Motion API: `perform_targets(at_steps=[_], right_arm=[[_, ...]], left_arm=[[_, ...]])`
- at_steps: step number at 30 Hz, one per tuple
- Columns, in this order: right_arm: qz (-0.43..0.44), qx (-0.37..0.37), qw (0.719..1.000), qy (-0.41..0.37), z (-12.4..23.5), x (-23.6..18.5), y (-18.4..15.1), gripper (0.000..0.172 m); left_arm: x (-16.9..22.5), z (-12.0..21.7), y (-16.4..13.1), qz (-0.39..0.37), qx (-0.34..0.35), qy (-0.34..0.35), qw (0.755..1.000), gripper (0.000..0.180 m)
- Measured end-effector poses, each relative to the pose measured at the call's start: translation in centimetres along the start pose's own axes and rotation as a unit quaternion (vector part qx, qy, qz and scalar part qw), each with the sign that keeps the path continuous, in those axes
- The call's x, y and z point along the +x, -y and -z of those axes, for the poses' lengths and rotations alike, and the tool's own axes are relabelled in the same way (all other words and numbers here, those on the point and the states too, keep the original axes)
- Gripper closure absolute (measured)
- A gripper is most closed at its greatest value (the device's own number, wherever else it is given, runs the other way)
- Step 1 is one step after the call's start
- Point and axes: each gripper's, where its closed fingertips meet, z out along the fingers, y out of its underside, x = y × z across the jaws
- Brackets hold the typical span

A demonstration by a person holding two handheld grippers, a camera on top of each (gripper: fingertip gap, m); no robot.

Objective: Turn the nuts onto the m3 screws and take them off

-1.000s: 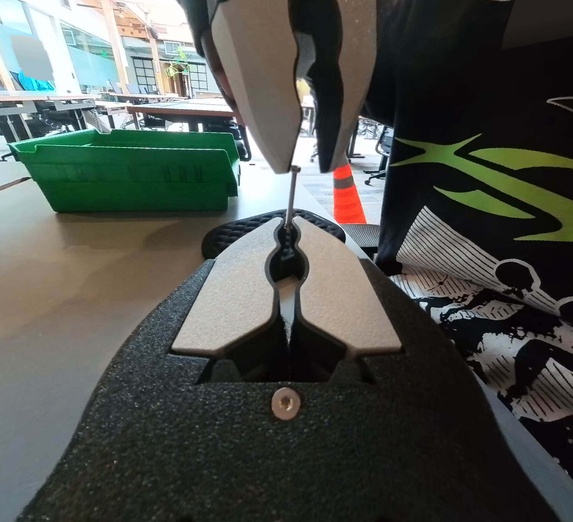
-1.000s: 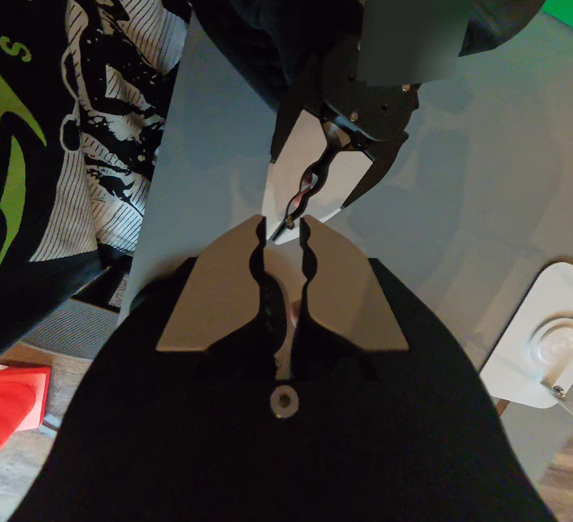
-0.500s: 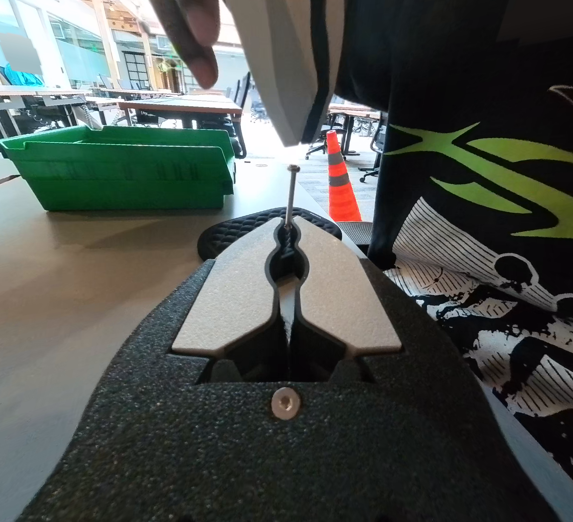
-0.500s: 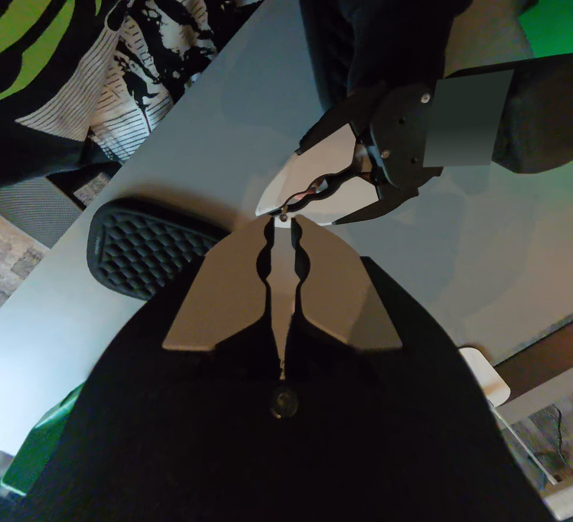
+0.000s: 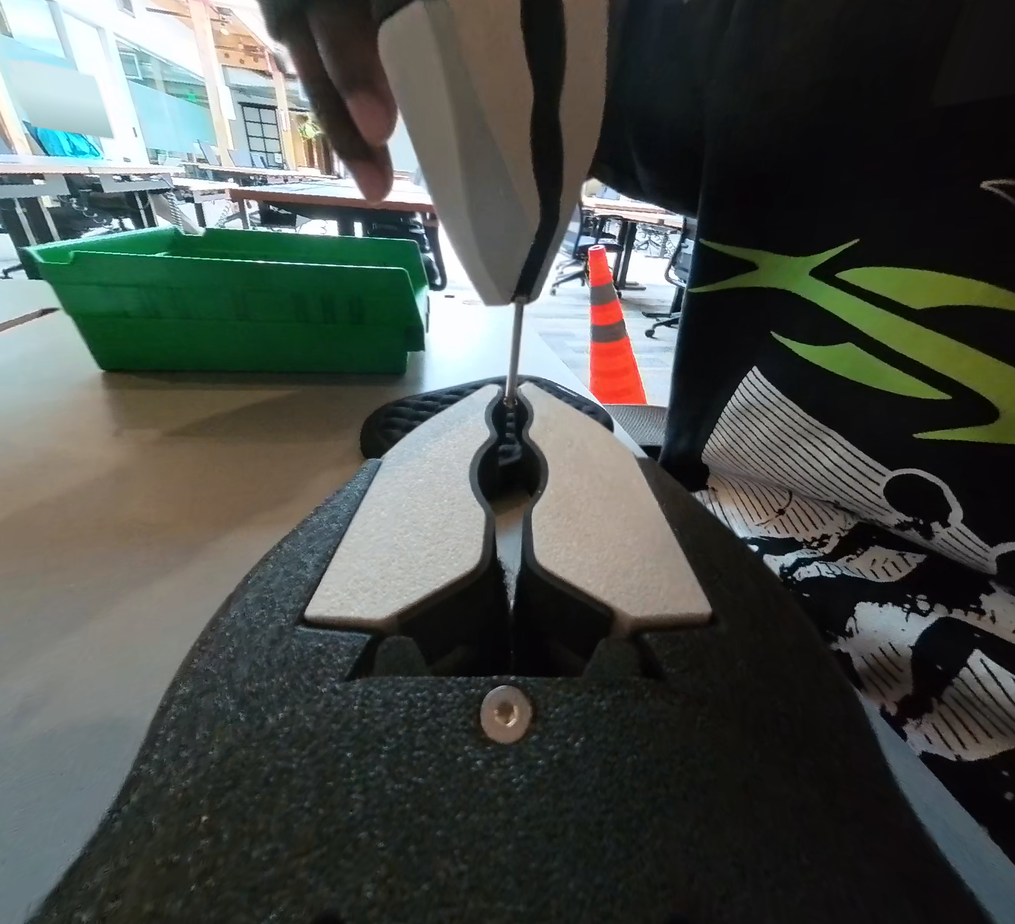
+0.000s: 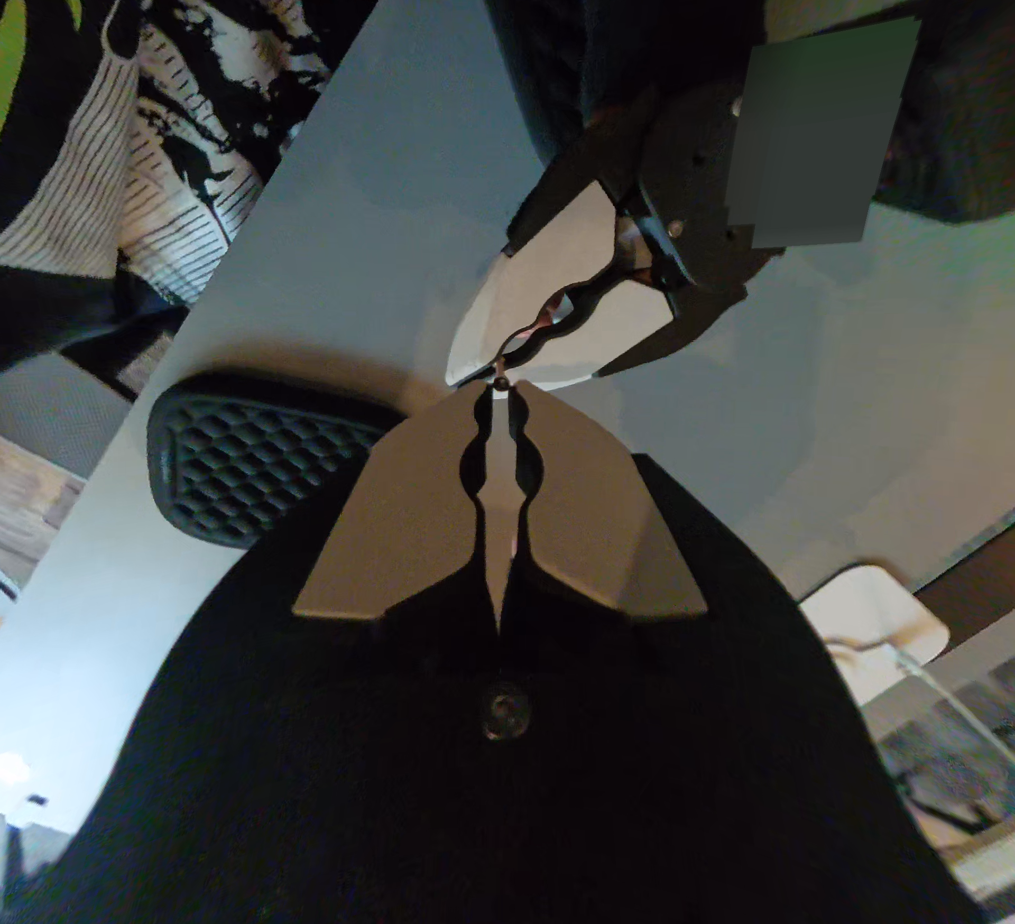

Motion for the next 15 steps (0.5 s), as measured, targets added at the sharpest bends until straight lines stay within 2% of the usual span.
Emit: perform_targets(at_steps=[9,12,15], right_arm=[[-0.169,0.020,0.985,-0.014,-0.11,-0.56,0.23,0.163],[-0.120,0.014,0.992,-0.021,0.48,-0.64,0.22,0.149],[-0.002,-0.005,1.000,-0.030,0.63,-0.72,0.14,0.152]], left_arm=[[-0.11,-0.19,-0.25,-0.015,-0.010,0.016,1.000,0.180],[-0.08,-0.20,-0.27,-0.014,-0.011,0.013,1.000,0.180],[0.03,-0.23,-0.30,-0.015,-0.012,0.010,1.000,0.180]])
